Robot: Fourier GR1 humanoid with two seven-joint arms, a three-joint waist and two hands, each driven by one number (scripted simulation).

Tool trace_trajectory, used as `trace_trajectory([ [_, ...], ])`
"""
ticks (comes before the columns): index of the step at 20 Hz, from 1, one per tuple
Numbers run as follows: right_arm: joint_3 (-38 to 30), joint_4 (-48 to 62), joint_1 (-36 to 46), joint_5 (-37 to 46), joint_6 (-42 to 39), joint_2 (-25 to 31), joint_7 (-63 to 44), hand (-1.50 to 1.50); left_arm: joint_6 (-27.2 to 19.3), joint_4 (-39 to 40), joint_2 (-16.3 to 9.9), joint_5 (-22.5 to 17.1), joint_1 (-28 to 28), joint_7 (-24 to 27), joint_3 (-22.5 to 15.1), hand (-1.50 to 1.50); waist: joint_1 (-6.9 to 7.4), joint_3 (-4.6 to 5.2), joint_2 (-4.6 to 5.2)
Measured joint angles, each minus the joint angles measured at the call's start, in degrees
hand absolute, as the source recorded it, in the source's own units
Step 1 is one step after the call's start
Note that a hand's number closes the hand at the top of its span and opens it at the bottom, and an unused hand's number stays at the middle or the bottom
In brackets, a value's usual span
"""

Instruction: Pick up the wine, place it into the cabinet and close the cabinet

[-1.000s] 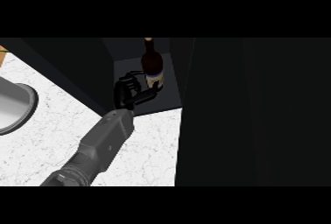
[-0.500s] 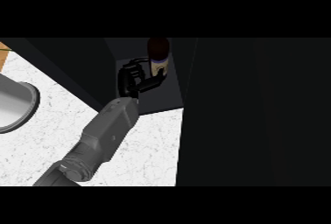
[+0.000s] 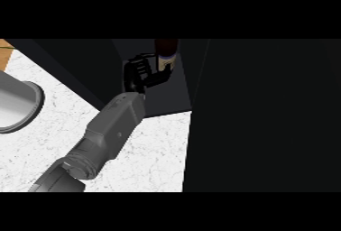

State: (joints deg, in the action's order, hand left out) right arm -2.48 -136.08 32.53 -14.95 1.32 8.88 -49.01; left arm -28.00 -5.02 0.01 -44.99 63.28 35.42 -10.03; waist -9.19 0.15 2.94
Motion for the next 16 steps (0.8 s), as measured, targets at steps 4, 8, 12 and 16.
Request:
trace_trajectory([
  [4,-0.47,-0.29,-0.37,-0.04,-0.11,0.32,-0.04,-1.5,-0.27,1.15,0.0,-0.38,1.45,-1.66,0.71,1.5,0.38,0.0,0.06],
  [8,-0.84,-0.19,-0.58,-0.12,-0.27,0.28,0.31,-1.5,-1.06,2.12,-0.39,-0.32,2.58,-2.31,0.98,1.5,0.55,-0.02,0.27],
  [12,-1.09,-0.05,-0.51,-0.43,-0.72,0.45,0.45,-1.5,-3.64,3.7,-1.78,2.49,3.51,-1.5,-1.56,1.5,0.38,-0.09,0.44],
  [16,-0.72,-0.13,-0.43,-0.51,-1.02,0.46,0.51,-1.5,-7.11,4.51,-3.52,5.61,3.68,-1.43,-4.52,1.5,0.11,-0.1,0.55],
])
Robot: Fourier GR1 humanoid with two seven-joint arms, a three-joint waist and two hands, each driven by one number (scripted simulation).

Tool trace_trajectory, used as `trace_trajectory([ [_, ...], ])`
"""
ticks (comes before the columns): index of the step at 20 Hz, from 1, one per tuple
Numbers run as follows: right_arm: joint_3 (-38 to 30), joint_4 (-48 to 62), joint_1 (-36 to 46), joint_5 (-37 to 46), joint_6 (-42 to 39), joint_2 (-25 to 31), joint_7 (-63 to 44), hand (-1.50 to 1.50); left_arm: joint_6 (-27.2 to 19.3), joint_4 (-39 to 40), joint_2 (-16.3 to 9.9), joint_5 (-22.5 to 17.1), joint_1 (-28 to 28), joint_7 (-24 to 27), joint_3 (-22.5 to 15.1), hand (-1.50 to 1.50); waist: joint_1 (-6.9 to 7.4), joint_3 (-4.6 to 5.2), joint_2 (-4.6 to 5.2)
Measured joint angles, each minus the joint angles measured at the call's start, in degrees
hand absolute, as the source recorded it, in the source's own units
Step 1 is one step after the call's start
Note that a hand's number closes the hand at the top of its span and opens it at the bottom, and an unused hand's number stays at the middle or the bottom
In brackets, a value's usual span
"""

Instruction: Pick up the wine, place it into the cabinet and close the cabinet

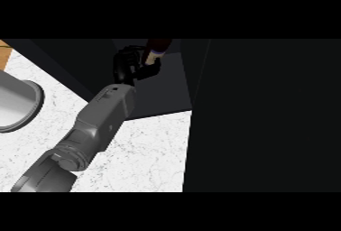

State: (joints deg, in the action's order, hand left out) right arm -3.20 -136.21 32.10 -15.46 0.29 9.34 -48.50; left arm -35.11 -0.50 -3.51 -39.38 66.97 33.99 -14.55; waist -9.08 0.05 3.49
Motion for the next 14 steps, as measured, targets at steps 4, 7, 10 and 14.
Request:
trace_trajectory([
  [4,0.02,0.07,-0.06,-0.07,-0.18,-0.22,0.31,-1.5,-3.31,0.3,-1.28,2.2,-0.57,-0.48,-2.08,1.5,-0.26,0.0,0.28],
  [7,0.2,0.16,0.08,-0.12,-0.22,-0.38,0.41,-1.5,-6.22,0.35,-1.04,3.19,-1.08,-1.18,-2.98,1.5,-0.37,0.0,0.37],
  [10,0.06,0.22,0.17,-0.19,-0.41,-0.28,0.56,-1.5,-7.31,0.03,-1.32,4.03,-1.52,-1.93,-3.73,1.5,-0.47,0.05,0.48],
  [14,0.18,0.13,0.54,-0.38,-0.63,-0.11,0.38,-1.5,-7.7,-0.31,-1.59,5.31,-2.15,-3.13,-4.89,-1.5,-0.87,0.05,0.52],
])
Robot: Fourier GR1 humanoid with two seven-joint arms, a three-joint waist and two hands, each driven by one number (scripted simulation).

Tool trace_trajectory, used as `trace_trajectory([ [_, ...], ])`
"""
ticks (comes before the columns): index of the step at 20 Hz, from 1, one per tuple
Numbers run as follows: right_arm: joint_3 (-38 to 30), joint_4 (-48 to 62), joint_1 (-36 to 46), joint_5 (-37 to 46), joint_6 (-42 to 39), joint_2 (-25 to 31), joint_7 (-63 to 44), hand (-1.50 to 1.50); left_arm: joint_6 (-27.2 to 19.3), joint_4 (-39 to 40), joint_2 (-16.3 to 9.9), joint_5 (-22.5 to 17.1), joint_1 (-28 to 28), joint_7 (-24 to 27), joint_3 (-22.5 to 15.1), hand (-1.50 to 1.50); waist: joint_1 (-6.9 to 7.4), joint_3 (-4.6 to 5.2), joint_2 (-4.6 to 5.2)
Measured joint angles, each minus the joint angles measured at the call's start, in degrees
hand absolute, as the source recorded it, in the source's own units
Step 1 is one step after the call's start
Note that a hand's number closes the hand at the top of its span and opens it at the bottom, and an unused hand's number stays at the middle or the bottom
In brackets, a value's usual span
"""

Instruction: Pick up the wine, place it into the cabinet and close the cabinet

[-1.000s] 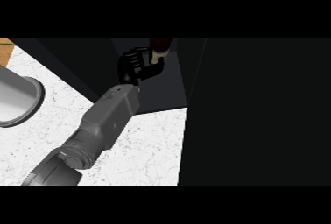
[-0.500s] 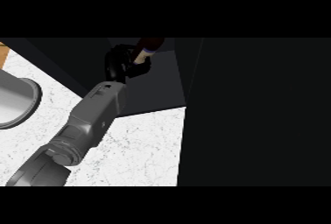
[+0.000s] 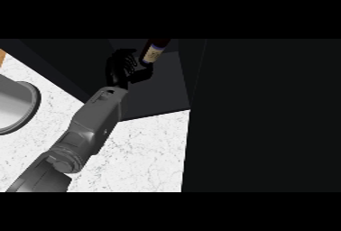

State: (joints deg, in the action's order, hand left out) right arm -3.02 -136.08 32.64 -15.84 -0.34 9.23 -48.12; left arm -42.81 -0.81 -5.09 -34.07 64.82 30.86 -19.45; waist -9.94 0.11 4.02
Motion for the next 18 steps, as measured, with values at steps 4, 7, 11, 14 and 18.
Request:
trace_trajectory([
  [4,0.16,-0.01,0.28,-0.01,0.21,-0.2,-0.03,-1.5,1.41,-0.15,-0.04,-0.11,-0.1,-0.78,0.14,-1.5,-0.03,0.04,-0.04],
  [7,0.16,0.03,0.51,-0.02,0.28,-0.3,0.18,-1.5,1.9,-0.17,-0.08,-0.4,-0.09,-1.58,0.44,-1.5,-0.03,0.01,-0.01],
  [11,0.28,0.16,0.32,0.01,0.18,-0.33,0.22,-1.5,3.39,-0.31,-0.09,-0.87,0.02,-2.29,0.91,-1.5,0.12,0.04,0.07],
  [14,0.59,0.08,0.53,0.03,0.17,-0.33,0.25,-1.5,4.0,-0.3,-0.01,-0.77,0.12,-2.43,0.83,-1.5,0.22,0.15,0.08],
  [18,0.84,-0.03,0.51,0.0,0.15,-0.37,0.12,-1.5,4.95,-0.56,0.07,-0.43,0.05,-1.27,0.5,-1.5,0.35,0.34,0.0],
])
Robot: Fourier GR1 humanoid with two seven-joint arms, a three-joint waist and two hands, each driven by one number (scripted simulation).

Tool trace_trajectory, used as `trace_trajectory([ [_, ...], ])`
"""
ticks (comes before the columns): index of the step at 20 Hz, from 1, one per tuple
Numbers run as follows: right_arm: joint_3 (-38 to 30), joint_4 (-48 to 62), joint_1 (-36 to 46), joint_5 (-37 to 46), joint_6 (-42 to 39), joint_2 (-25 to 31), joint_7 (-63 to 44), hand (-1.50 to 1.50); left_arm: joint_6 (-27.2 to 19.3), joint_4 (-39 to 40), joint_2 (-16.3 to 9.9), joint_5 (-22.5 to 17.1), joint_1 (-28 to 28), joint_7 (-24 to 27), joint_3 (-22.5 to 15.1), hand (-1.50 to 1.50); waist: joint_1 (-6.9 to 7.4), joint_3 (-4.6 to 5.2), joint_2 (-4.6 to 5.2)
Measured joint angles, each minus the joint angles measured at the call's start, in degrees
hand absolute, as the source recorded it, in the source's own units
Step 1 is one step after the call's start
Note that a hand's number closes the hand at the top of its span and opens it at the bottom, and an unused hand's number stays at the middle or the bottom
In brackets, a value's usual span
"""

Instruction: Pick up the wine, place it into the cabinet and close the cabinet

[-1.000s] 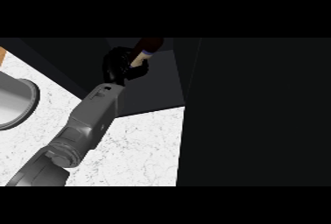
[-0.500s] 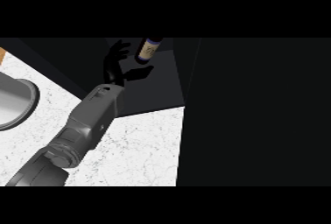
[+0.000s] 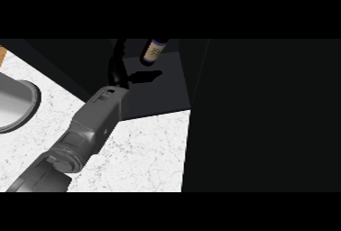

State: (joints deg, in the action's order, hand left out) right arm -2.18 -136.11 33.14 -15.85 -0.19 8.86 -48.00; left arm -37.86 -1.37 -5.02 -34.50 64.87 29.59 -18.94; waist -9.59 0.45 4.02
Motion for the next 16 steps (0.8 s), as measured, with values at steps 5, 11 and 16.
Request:
trace_trajectory([
  [5,0.28,-0.07,0.6,0.12,0.92,-0.19,-0.71,-1.5,6.34,-1.15,0.42,0.89,-0.32,1.01,-0.98,-1.5,0.68,0.3,-0.37],
  [11,-0.74,-0.11,0.2,0.29,1.56,0.44,-1.32,-1.5,18.96,-5.47,1.37,-0.54,-0.69,5.6,0.52,-1.5,2.86,0.27,-1.27],
  [16,-1.17,-0.25,0.57,0.72,3.07,1.05,-2.84,-1.5,28.01,-8.66,2.62,-2.9,-0.72,9.56,3.15,-1.5,4.88,0.11,-2.17],
])
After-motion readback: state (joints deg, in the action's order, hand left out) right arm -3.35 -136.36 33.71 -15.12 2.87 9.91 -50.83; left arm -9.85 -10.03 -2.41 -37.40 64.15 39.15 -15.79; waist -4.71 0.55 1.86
